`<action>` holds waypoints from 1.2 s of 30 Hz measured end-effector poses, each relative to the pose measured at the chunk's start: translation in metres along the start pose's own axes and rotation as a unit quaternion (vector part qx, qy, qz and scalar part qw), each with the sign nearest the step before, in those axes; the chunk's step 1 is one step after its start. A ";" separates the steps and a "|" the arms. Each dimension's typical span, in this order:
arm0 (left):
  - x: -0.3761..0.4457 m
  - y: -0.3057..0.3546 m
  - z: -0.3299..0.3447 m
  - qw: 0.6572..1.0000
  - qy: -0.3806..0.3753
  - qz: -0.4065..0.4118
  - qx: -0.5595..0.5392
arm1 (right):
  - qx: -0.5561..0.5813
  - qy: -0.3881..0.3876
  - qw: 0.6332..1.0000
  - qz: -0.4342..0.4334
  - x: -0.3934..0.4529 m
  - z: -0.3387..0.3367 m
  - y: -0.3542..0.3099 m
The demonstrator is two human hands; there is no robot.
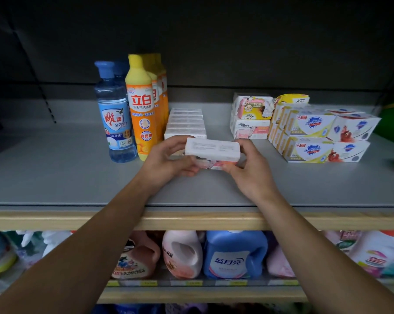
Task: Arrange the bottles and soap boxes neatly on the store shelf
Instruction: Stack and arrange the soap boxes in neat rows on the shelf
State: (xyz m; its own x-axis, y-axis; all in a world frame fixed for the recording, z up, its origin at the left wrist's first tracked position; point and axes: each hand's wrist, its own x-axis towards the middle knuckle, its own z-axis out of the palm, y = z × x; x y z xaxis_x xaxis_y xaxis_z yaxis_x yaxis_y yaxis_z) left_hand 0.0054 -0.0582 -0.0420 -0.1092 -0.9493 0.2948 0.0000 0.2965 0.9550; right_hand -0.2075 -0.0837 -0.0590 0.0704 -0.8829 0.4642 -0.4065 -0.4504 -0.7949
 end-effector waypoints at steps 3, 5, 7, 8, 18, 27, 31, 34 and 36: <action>-0.001 0.000 0.001 0.999 0.020 0.023 -0.013 | 0.035 -0.031 0.999 0.012 -0.003 -0.002 -0.002; -0.001 0.001 0.000 0.999 0.027 0.035 0.021 | 0.064 -0.059 0.996 0.001 -0.005 -0.002 -0.003; 0.001 0.000 -0.002 0.998 0.027 0.039 0.044 | 0.059 -0.065 0.996 -0.023 -0.005 -0.002 -0.002; 0.001 -0.001 -0.003 0.997 0.028 0.041 0.053 | 0.052 -0.067 0.996 -0.032 -0.005 -0.001 -0.002; 0.002 -0.004 0.002 0.999 0.014 0.010 0.039 | -0.040 0.014 0.996 -0.076 -0.004 0.000 -0.005; 0.007 -0.011 0.005 0.978 0.060 0.021 0.198 | -0.116 -0.038 0.992 -0.012 -0.002 0.001 -0.006; 0.007 -0.012 0.003 0.948 0.079 0.055 0.304 | -0.278 -0.088 0.954 -0.075 0.004 -0.003 -0.011; 0.007 -0.008 -0.002 0.926 0.044 0.075 0.366 | -0.312 -0.124 0.936 -0.101 0.016 -0.009 -0.017; 0.006 -0.004 -0.010 0.908 0.007 0.080 0.410 | -0.309 -0.163 0.931 -0.106 0.024 -0.010 -0.020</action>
State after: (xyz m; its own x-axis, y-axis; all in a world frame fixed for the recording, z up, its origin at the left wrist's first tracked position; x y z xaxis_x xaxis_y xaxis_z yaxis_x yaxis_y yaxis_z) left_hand 0.0149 -0.0657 -0.0434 -0.1597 -0.8867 0.4338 -0.7267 0.4030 0.5563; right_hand -0.2067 -0.0944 -0.0276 0.4409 -0.8211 0.3624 -0.7912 -0.5463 -0.2751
